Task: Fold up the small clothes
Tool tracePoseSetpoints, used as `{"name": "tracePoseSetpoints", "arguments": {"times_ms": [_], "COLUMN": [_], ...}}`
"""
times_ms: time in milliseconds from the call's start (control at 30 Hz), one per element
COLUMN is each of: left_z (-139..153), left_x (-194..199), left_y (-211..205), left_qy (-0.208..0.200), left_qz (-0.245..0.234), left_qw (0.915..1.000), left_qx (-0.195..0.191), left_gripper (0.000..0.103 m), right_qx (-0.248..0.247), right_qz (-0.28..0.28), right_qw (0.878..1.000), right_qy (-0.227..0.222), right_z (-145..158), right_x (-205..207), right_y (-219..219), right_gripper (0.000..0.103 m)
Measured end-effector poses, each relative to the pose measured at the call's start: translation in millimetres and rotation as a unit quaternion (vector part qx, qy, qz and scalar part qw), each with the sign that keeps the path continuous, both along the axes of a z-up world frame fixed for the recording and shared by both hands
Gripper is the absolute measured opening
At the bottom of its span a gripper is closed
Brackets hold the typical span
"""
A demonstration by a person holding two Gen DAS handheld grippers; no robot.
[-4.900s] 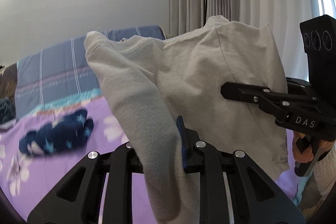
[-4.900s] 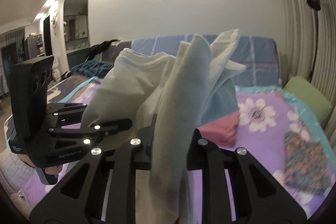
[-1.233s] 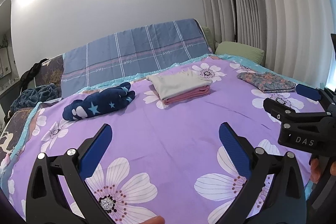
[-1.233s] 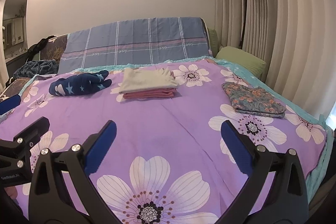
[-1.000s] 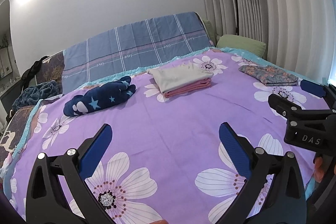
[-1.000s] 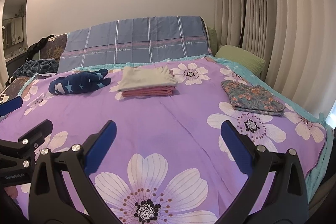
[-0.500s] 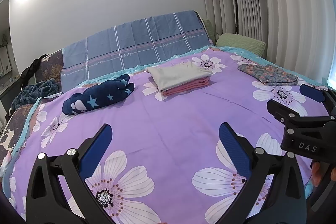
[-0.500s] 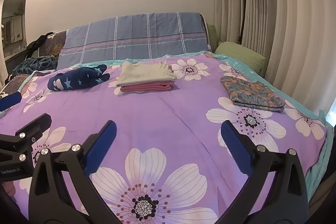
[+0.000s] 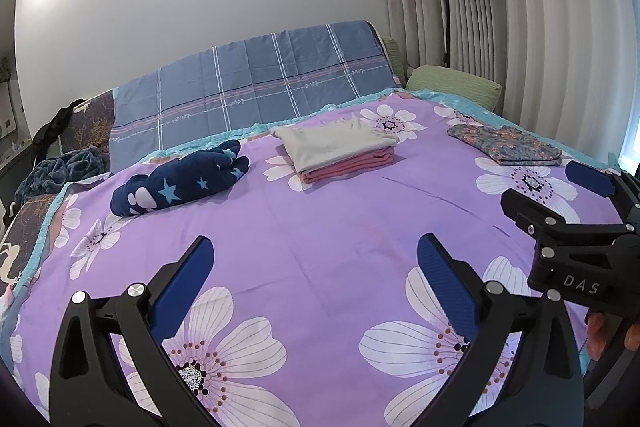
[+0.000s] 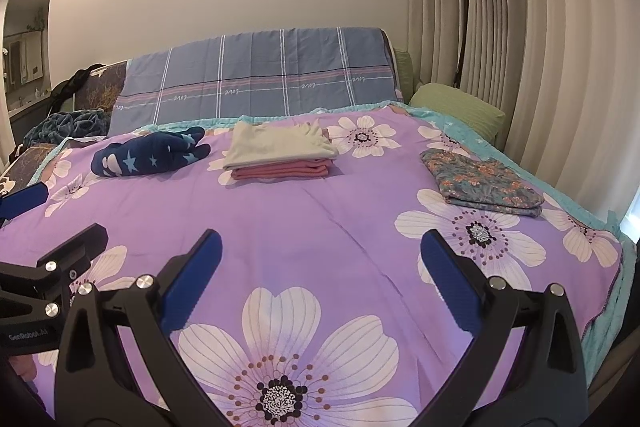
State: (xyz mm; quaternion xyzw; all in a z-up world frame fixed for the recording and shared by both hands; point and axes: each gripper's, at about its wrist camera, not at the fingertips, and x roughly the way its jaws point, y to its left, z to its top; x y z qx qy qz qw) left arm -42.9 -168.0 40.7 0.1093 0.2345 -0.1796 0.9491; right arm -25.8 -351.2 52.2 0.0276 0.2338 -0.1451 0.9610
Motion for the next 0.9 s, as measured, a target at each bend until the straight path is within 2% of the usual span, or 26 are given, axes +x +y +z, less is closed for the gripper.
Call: {"name": "tracePoseSetpoints", "arguments": {"times_ms": [900], "left_z": [-9], "left_x": [6], "left_y": [-7], "left_qy": [0.013], "left_qz": [-0.014], "left_qw": [0.9998], "left_qx": [0.001], "left_gripper": [0.102], "right_qx": [0.000], "right_qz": [0.001], "right_qw": [1.000], "right_qy": [0.013], "right_z": [-7], "right_x": [11], "right_y": [-3], "right_gripper": [0.101]}}
